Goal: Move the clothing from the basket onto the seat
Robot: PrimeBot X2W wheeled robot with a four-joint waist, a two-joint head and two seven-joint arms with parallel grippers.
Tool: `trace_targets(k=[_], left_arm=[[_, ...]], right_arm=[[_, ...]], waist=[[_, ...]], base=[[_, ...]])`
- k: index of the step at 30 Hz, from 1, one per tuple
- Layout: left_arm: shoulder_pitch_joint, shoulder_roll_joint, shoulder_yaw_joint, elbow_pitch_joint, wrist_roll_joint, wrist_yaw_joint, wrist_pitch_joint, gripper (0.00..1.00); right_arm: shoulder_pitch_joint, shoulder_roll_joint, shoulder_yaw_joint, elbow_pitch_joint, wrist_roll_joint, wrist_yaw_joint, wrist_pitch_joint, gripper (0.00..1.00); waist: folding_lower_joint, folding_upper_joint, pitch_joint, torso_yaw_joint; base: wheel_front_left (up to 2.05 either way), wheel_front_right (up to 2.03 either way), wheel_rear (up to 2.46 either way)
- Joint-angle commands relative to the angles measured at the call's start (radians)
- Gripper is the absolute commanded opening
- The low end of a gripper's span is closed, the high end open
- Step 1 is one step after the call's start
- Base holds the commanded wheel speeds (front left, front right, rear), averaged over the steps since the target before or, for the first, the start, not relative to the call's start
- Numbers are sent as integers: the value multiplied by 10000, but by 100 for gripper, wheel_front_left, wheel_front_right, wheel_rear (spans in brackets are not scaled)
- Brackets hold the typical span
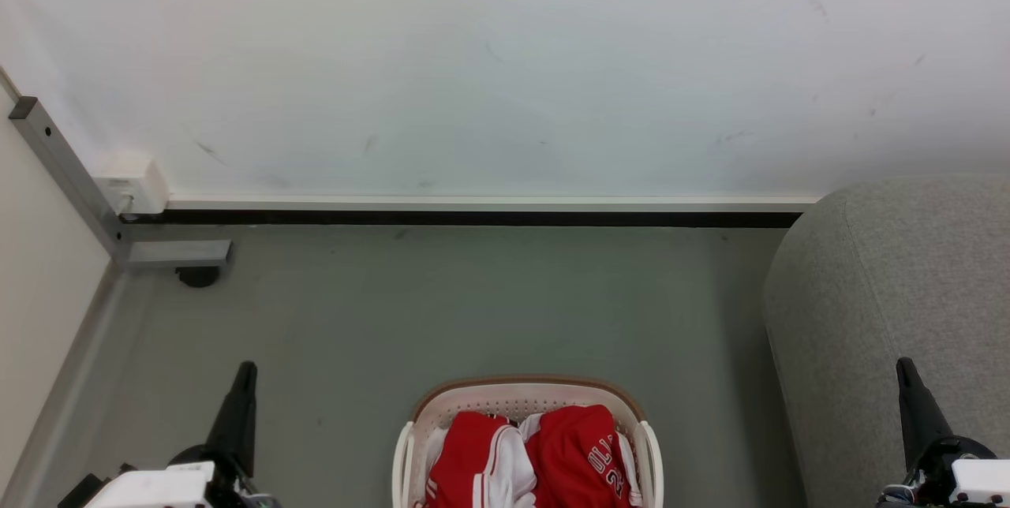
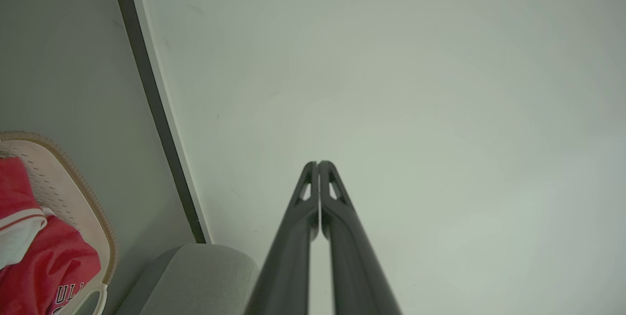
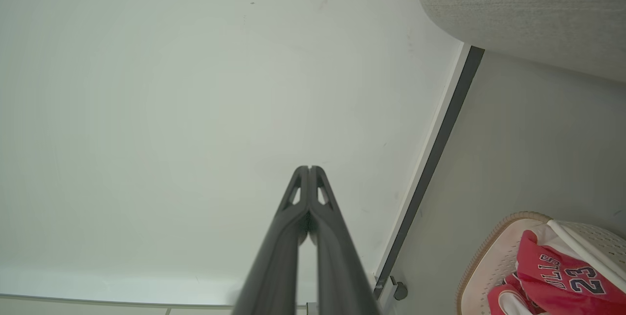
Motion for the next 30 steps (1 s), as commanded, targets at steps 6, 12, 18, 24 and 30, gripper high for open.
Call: trace_targets(k=[6, 12, 18, 24, 30], left_arm=[[-105, 85, 13, -17, -73, -5, 28, 0], [-105, 85, 14, -17, -73, -5, 28, 0], [-105, 85, 16, -17, -73, -5, 28, 0], [-105, 85, 13, -17, -73, -5, 28, 0], [-105, 85, 14, -17, -73, -5, 28, 0]], right_arm=[[-106, -65, -19, 2, -40, 42, 28, 0], [-106, -65, -19, 2, -40, 42, 28, 0], [-106, -65, -19, 2, -40, 42, 28, 0], [-106, -65, -19, 2, -40, 42, 28, 0], [-106, -65, -19, 2, -40, 42, 28, 0]], waist=[[0, 0, 0, 0], [0, 0, 0, 0], [0, 0, 0, 0], [0, 0, 0, 0], [0, 0, 0, 0]], base=[[0, 0, 0], [0, 0, 0], [0, 0, 0], [0, 0, 0], [0, 0, 0]])
